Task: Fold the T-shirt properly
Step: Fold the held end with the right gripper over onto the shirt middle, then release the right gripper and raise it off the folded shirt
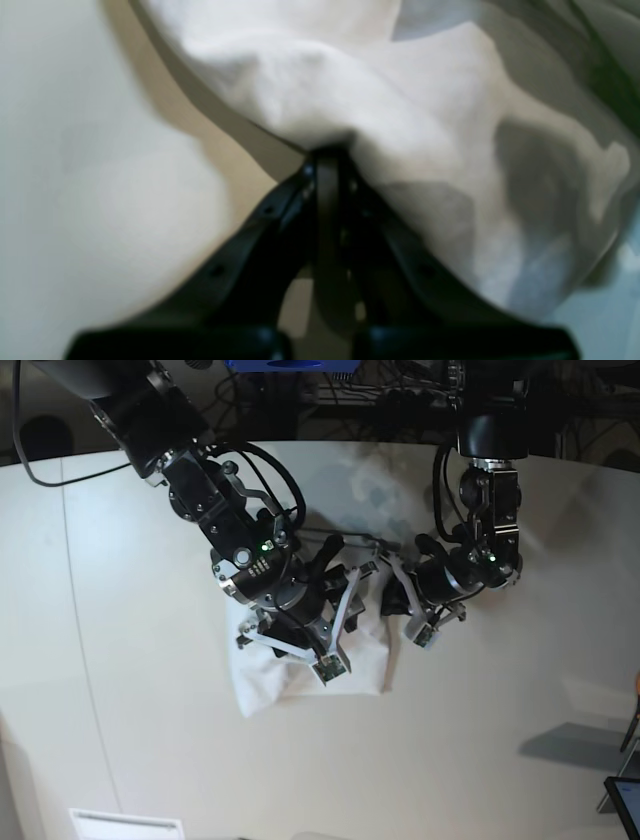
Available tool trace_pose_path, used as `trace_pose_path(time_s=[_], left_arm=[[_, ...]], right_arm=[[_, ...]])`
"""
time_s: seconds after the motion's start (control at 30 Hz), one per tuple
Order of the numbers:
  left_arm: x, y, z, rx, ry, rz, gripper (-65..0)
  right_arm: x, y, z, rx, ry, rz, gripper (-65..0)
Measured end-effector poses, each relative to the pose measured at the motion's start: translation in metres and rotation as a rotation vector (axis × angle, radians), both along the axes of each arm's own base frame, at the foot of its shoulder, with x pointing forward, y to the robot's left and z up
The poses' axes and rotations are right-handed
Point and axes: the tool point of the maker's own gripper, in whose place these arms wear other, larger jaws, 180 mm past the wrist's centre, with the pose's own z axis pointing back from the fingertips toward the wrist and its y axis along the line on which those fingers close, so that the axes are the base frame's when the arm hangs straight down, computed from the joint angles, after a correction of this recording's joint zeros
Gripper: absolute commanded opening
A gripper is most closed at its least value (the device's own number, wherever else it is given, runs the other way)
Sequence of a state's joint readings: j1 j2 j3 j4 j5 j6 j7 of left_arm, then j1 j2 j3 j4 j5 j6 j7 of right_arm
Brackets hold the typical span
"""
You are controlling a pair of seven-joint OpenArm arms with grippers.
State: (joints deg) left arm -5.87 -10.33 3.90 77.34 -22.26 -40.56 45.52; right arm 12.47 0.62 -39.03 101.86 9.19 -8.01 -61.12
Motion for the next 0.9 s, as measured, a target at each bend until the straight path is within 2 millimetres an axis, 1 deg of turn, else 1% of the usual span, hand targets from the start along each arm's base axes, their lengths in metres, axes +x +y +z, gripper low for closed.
trace_pose_path(time_s=[0.07, 0.13, 0.17, 0.23, 0.3, 0.4, 0.5, 0.57, 0.6, 0.67, 0.77, 0.83, 0.9], left_arm=[[0.000, 0.001, 0.000, 0.002, 0.000, 0.000, -65.0], [0.001, 0.006, 0.000, 0.006, -0.001, 0.010, -65.0], [0.002, 0.011, 0.001, 0.005, -0.002, 0.023, -65.0], [0.004, 0.024, 0.002, 0.007, -0.005, 0.062, -65.0], [0.005, 0.038, 0.003, 0.016, -0.005, 0.096, -65.0], [0.005, 0.050, 0.004, 0.030, -0.004, 0.122, -65.0], [0.005, 0.061, 0.005, 0.047, -0.004, 0.133, -65.0], [0.004, 0.065, 0.004, 0.052, -0.002, 0.142, -65.0], [0.003, 0.067, 0.004, 0.056, -0.002, 0.143, -65.0], [0.003, 0.072, 0.004, 0.071, 0.000, 0.141, -65.0], [0.002, 0.074, 0.004, 0.078, 0.002, 0.142, -65.0], [0.002, 0.074, 0.004, 0.079, 0.002, 0.142, -65.0], [0.002, 0.074, 0.003, 0.079, 0.003, 0.142, -65.0]], right_arm=[[-0.004, 0.007, 0.000, -0.004, -0.003, 0.023, -35.5], [-0.012, 0.018, 0.000, -0.002, -0.001, 0.058, -35.5], [-0.015, 0.022, 0.003, 0.008, -0.001, 0.069, -35.5], [-0.016, 0.025, 0.020, 0.043, -0.041, 0.080, -35.7], [-0.008, 0.025, 0.036, 0.070, -0.097, 0.069, -35.7], [0.004, 0.012, 0.048, 0.115, -0.159, 0.011, -35.7], [0.004, 0.001, 0.058, 0.153, -0.194, -0.015, -35.7], [0.014, -0.013, 0.063, 0.157, -0.212, -0.059, -35.7], [0.021, -0.024, 0.064, 0.157, -0.217, -0.094, -35.7], [0.032, -0.051, 0.065, 0.142, -0.242, -0.159, -35.7], [0.045, -0.097, 0.059, 0.097, -0.238, -0.274, -35.7], [0.051, -0.122, 0.060, 0.077, -0.249, -0.325, -35.7], [0.055, -0.139, 0.062, 0.073, -0.253, -0.368, -35.7]])
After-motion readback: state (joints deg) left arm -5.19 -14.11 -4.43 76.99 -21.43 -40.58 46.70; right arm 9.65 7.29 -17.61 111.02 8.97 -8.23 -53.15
